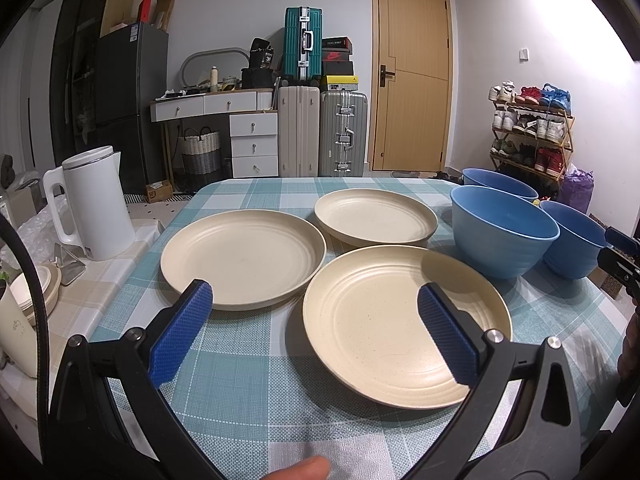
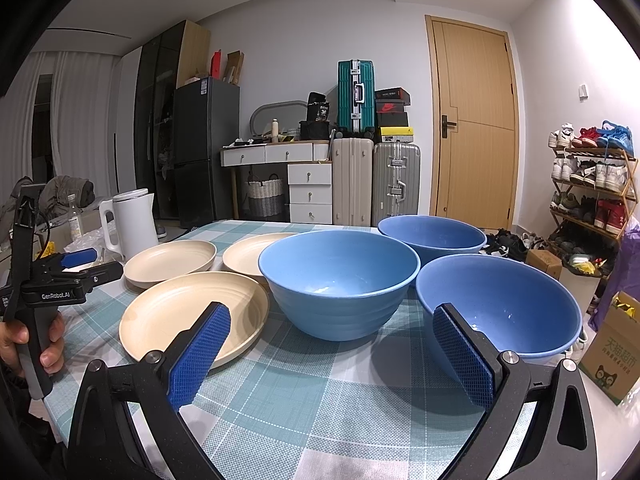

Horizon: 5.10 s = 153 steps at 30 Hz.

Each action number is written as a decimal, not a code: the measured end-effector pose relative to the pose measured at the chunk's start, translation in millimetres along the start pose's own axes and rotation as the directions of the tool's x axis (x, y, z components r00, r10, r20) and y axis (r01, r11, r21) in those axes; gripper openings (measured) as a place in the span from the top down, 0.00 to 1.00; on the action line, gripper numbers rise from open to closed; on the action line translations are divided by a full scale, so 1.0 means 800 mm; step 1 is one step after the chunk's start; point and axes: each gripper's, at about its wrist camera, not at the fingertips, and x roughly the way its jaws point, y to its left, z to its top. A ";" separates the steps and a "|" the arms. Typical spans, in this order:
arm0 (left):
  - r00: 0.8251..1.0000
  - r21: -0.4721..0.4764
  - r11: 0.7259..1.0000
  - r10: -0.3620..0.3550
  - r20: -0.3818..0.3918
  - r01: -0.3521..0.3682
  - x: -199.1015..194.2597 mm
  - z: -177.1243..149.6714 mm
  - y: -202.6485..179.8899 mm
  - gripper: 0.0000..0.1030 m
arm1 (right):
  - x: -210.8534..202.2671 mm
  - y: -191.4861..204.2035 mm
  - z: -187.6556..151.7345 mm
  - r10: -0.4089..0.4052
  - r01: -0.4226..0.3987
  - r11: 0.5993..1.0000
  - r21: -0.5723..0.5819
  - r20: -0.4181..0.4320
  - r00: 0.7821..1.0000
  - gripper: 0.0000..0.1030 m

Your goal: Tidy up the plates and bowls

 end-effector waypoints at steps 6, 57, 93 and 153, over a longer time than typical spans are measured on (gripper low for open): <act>1.000 0.000 1.000 0.000 0.000 0.000 0.002 0.002 0.000 0.01 | -0.002 -0.003 0.001 -0.001 0.001 1.000 0.002 -0.004 1.000 0.00; 0.984 -0.150 0.984 0.075 -0.159 -0.099 -0.051 0.085 0.072 0.01 | 0.004 0.099 0.176 0.143 -0.146 0.989 -0.002 -0.193 0.971 0.00; 0.925 -0.230 0.941 0.159 -0.345 -0.248 0.100 0.087 0.168 0.01 | 0.233 0.186 0.176 0.275 -0.303 0.953 0.002 -0.424 0.863 0.00; 0.864 -0.268 0.927 0.103 -0.493 -0.264 0.197 0.022 0.201 0.79 | 0.416 0.250 0.059 0.316 -0.343 0.937 0.065 -0.572 0.757 0.75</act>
